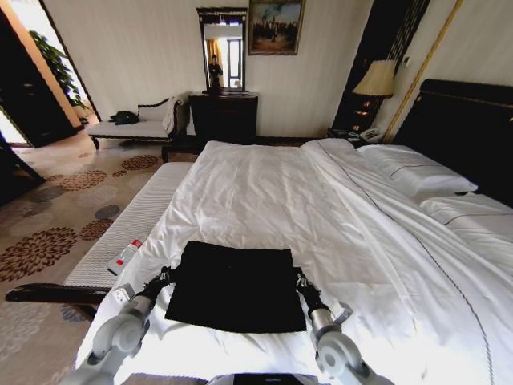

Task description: Fold the clothes on the bed.

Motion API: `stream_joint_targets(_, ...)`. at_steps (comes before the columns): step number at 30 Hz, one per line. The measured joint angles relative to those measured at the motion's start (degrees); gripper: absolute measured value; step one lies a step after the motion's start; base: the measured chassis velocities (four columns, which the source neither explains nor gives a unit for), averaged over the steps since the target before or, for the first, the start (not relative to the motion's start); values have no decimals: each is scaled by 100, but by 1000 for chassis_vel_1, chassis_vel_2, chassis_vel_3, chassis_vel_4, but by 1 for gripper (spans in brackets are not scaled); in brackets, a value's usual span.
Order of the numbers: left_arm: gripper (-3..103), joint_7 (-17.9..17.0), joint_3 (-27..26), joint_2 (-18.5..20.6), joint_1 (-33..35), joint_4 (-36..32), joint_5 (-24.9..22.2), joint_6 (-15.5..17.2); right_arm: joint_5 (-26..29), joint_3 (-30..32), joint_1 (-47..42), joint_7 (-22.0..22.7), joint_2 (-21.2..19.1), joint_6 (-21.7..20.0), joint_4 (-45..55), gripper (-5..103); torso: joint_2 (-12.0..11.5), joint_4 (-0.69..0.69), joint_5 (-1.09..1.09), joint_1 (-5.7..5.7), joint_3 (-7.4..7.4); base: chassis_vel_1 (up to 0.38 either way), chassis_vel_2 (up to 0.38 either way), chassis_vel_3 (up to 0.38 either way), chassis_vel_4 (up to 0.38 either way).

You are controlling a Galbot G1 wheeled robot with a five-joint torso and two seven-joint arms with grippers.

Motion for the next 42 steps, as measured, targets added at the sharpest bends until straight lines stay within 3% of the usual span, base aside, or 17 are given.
stream_joint_targets(4,14,206,-196,-18,89,-230,-8,18,-188,36,-59,-2,10,120,92,5,0,0,-1,0,0,0,0,0,0)
stream_joint_targets(6,24,403,-393,-23,144,-456,-82,39,-258,98,-97,-103,14,234,245,16,0,1,0,0,0,0,0,0,0)
stream_joint_targets(7,24,506,-500,-23,151,-580,-138,53,-274,149,-99,-150,30,288,344,21,0,1,0,0,0,0,0,0,0)
stream_joint_targets(9,30,591,-593,-16,132,-682,-204,63,-281,208,-84,-186,59,332,427,21,0,0,0,0,0,0,0,0,0)
stream_joint_targets(13,47,724,-768,9,-235,-769,-589,110,-252,459,154,-217,166,396,584,37,0,1,1,-1,0,0,0,0,0)
stream_joint_targets(16,64,443,-711,-135,-899,-288,-805,204,45,508,620,-195,201,372,338,54,0,2,-1,0,0,0,0,0,0)
stream_joint_targets(18,64,377,-622,-204,-1144,-67,-772,211,120,488,733,-194,225,354,214,60,0,3,0,0,1,0,0,0,0)
stream_joint_targets(19,69,339,-483,-271,-1404,188,-696,215,164,468,813,-193,261,339,86,60,0,3,1,0,1,0,0,0,0)
stream_joint_targets(22,85,308,35,-457,-2046,1055,-265,215,190,403,920,-192,407,295,-175,77,-1,-2,0,1,1,0,0,0,0)
stream_joint_targets(24,85,308,169,-501,-2165,1282,-176,211,186,394,927,-192,454,286,-224,82,-1,-2,0,2,1,0,0,0,0)
stream_joint_targets(25,90,308,303,-551,-2281,1510,-118,207,179,390,934,-192,497,281,-269,82,-1,-1,-1,1,1,0,0,0,0)
stream_joint_targets(27,98,315,543,-647,-2501,1905,-46,192,156,385,953,-190,582,275,-372,93,-1,0,-1,1,1,0,0,0,0)
stream_joint_targets(30,100,349,713,-726,-2674,2187,39,160,135,379,972,-181,644,269,-449,99,-1,0,-1,1,1,0,0,0,0)
stream_joint_targets(42,99,423,1013,-900,-3120,2823,33,104,122,412,1110,-54,863,191,-621,100,0,1,0,0,0,0,0,0,0)
